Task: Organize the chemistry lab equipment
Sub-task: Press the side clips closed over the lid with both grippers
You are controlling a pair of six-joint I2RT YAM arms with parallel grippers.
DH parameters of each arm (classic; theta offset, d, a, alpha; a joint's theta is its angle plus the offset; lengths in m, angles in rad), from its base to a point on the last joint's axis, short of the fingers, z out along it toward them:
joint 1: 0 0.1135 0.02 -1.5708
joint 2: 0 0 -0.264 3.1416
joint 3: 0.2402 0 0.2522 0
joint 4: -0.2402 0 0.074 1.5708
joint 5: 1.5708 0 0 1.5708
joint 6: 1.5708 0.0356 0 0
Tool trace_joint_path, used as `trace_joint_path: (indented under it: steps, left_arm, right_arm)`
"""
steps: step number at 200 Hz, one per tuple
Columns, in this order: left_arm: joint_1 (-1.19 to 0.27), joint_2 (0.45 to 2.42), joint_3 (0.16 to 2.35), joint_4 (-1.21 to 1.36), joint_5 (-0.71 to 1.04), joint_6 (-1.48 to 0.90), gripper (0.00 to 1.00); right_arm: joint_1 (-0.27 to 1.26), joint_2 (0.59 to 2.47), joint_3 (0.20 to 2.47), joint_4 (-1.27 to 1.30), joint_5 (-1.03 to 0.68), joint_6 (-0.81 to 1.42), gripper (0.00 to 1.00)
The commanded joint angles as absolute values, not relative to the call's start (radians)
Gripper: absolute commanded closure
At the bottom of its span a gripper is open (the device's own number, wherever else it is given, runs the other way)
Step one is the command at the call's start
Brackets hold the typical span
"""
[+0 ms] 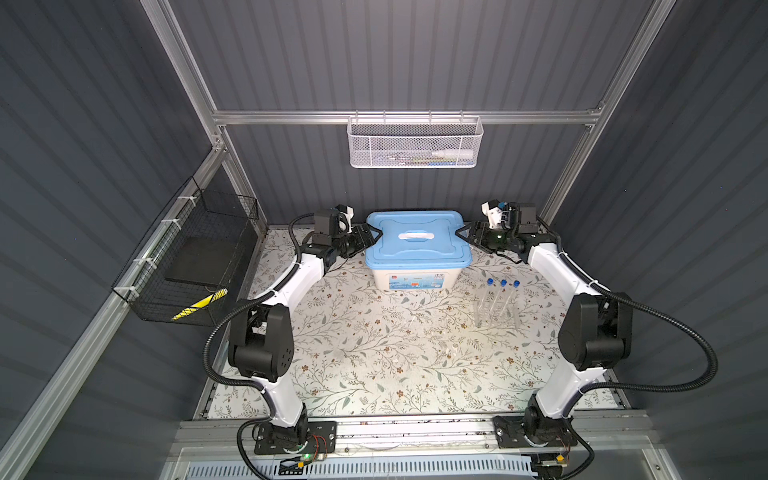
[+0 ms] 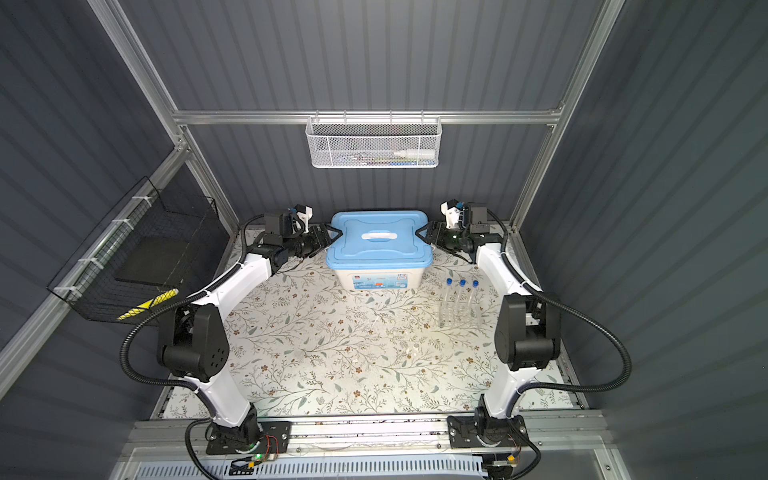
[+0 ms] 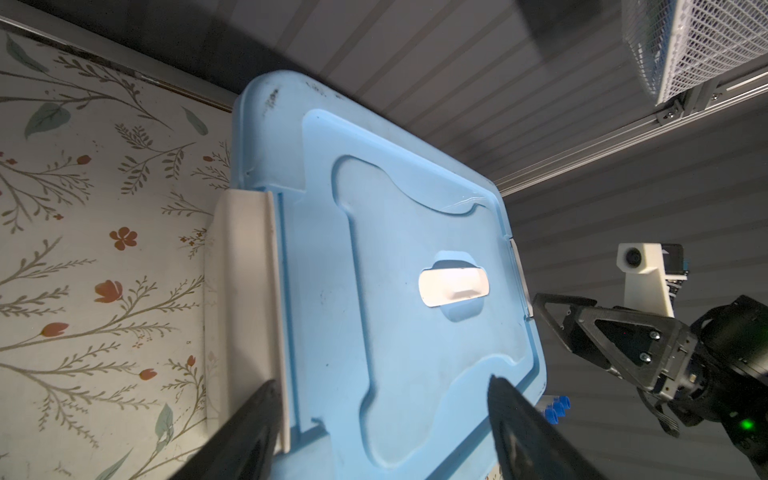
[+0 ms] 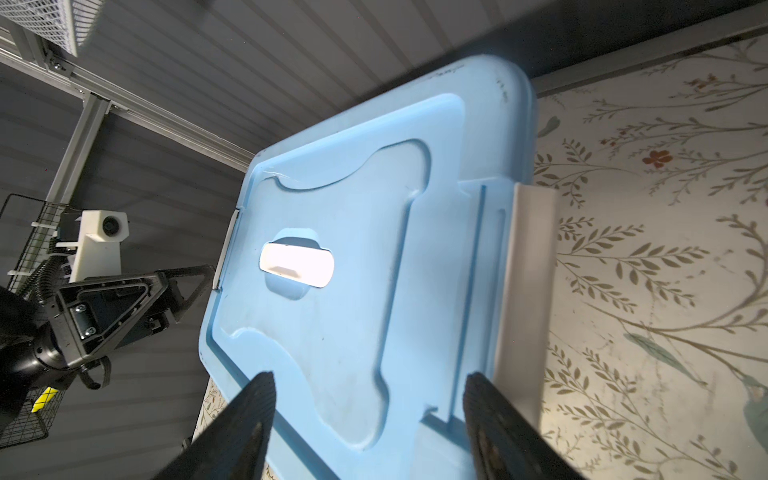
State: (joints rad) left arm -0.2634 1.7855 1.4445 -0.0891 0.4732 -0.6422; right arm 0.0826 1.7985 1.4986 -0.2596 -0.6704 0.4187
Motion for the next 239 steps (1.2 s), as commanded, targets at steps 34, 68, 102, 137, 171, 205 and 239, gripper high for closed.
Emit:
trace_joint_path:
  steps: [34,68,102,137,171,205,239]
  left_arm:
    - [-0.287,1.824,1.48,-0.094,0.503,-0.642,0.21]
    - [-0.288,1.827,1.48,-0.094,0.504,-0.644,0.22]
    - [-0.294,1.833,1.488,-0.093,0.502,-0.64,0.22]
    - [-0.295,1.833,1.49,-0.098,0.499,-0.637,0.22]
    - [-0.295,1.837,1.493,-0.101,0.5,-0.638,0.22]
    - [-0.295,1.839,1.494,-0.103,0.495,-0.635,0.23]
    - [-0.295,1.836,1.494,-0.106,0.494,-0.634,0.23]
  right_arm:
    - [0.098,1.836,1.537,-0.28,-0.685,0.417,0.27]
    - [0.098,1.825,1.528,-0.287,-0.668,0.405,0.27]
    - [0.099,1.817,1.539,-0.292,-0.661,0.4,0.26]
    - [0.094,1.783,1.528,-0.294,-0.628,0.386,0.24]
    - [0.074,1.746,1.5,-0.285,-0.584,0.383,0.22]
    - [0.062,1.767,1.511,-0.309,-0.58,0.38,0.22]
    - [0.056,1.767,1.492,-0.291,-0.583,0.389,0.2]
